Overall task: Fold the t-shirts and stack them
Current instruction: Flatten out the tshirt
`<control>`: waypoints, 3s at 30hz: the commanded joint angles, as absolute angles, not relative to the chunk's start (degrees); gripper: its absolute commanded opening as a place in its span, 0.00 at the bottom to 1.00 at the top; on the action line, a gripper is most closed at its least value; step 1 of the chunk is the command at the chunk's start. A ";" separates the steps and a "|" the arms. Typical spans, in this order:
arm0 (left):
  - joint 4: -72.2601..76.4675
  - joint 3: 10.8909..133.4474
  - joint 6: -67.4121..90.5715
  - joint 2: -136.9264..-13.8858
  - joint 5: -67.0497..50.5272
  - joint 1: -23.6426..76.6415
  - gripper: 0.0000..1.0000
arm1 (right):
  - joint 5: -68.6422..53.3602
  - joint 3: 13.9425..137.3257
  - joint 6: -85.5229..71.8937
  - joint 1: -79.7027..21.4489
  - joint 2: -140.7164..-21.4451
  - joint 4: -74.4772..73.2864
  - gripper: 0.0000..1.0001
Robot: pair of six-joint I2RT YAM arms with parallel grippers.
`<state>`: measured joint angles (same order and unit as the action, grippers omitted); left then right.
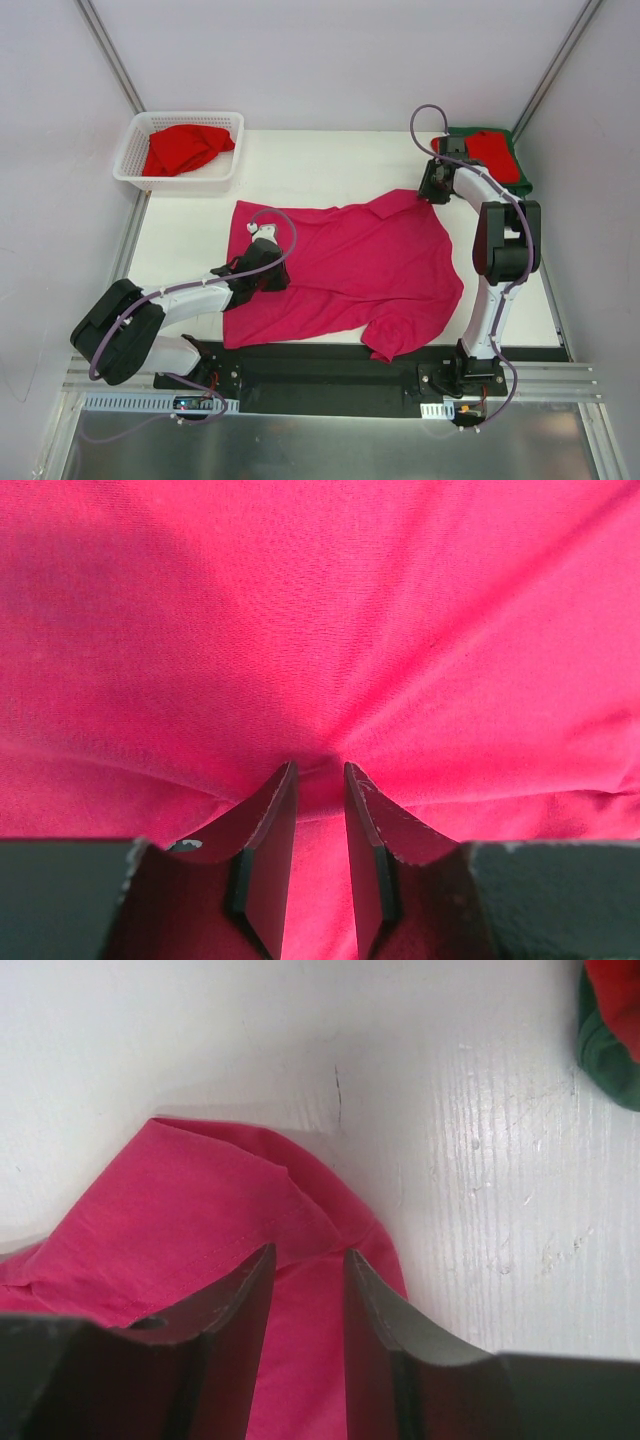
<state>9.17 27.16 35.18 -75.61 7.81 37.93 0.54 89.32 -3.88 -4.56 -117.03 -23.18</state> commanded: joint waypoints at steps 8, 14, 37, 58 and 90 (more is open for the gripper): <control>3.69 25.49 35.07 -74.97 9.67 38.41 0.26 | -2.37 89.21 -4.75 -3.69 -118.21 -21.80 0.31; 3.60 25.58 34.98 -74.97 9.67 38.23 0.26 | -2.81 89.21 -4.75 -3.52 -118.04 -21.71 0.10; 3.52 26.37 34.72 -75.59 9.40 38.32 0.26 | -9.66 91.22 -3.34 -3.60 -112.85 -15.74 0.01; 2.81 25.66 34.89 -73.05 10.02 38.32 0.25 | -6.34 97.76 -0.44 -3.60 -112.51 -9.59 0.78; -2.29 45.78 29.88 -93.16 7.47 37.88 0.26 | -6.16 53.61 -10.81 -22.23 -63.19 -27.86 0.81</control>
<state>0.97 43.70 30.57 -90.17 9.13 37.89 -9.21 53.93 -10.02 -21.23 -64.88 -25.71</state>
